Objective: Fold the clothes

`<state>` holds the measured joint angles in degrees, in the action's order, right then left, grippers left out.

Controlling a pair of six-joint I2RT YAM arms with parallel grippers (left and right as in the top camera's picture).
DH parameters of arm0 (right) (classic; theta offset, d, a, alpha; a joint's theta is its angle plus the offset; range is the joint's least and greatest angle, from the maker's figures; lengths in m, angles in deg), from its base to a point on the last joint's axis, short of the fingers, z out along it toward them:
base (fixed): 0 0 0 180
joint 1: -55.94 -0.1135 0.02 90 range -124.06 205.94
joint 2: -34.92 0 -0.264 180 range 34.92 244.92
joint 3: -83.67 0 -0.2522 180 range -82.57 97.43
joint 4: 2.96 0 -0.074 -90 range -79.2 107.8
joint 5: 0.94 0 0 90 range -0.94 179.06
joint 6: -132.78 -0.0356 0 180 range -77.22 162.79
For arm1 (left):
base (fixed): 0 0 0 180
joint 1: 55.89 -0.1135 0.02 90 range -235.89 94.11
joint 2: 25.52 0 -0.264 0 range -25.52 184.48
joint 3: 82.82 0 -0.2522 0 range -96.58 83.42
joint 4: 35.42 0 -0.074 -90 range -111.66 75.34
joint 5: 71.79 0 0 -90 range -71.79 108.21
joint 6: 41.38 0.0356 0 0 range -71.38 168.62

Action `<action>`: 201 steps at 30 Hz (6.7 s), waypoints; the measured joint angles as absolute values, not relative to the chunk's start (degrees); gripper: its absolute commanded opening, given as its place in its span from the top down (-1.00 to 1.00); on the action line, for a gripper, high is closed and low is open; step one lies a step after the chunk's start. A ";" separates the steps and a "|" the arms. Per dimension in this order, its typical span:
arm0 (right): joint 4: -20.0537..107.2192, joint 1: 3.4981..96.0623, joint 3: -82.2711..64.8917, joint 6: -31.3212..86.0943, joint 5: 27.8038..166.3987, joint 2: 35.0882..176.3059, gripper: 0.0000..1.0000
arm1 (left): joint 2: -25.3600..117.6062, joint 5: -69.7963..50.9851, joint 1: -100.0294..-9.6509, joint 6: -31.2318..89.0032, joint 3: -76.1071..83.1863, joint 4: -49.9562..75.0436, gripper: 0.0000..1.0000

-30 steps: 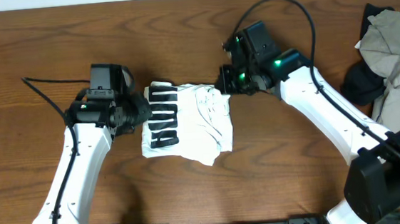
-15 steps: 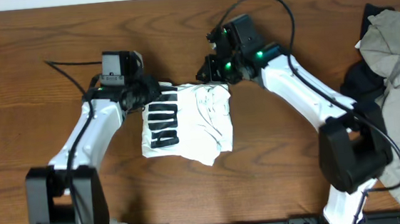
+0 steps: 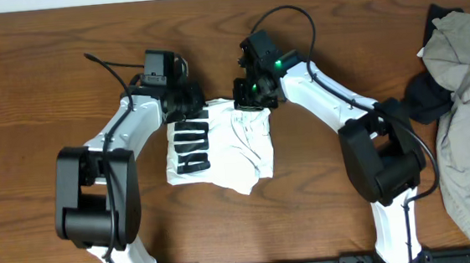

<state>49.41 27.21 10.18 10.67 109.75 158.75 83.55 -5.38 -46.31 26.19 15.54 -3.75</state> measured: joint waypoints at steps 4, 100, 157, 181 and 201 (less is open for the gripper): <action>50.02 27.72 10.18 10.29 108.46 159.48 0.97 | 85.08 -3.96 -46.28 26.19 15.54 -3.20 0.80; 70.70 24.79 25.99 18.82 106.73 170.38 0.98 | 67.88 2.99 -54.50 23.17 26.38 25.14 0.86; 72.93 17.64 30.93 24.11 105.72 169.60 0.49 | 63.99 5.11 -54.61 23.37 26.25 21.76 -0.96; 71.20 16.83 30.38 22.40 103.56 169.62 0.98 | 63.99 5.11 -54.61 23.34 26.25 21.84 -0.96; 74.72 20.13 33.55 22.40 102.40 169.62 0.98 | 63.99 5.11 -54.61 23.37 26.25 21.84 -0.96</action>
<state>74.72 20.13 33.55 22.40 102.40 169.62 63.99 5.11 -54.61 23.37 26.25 21.84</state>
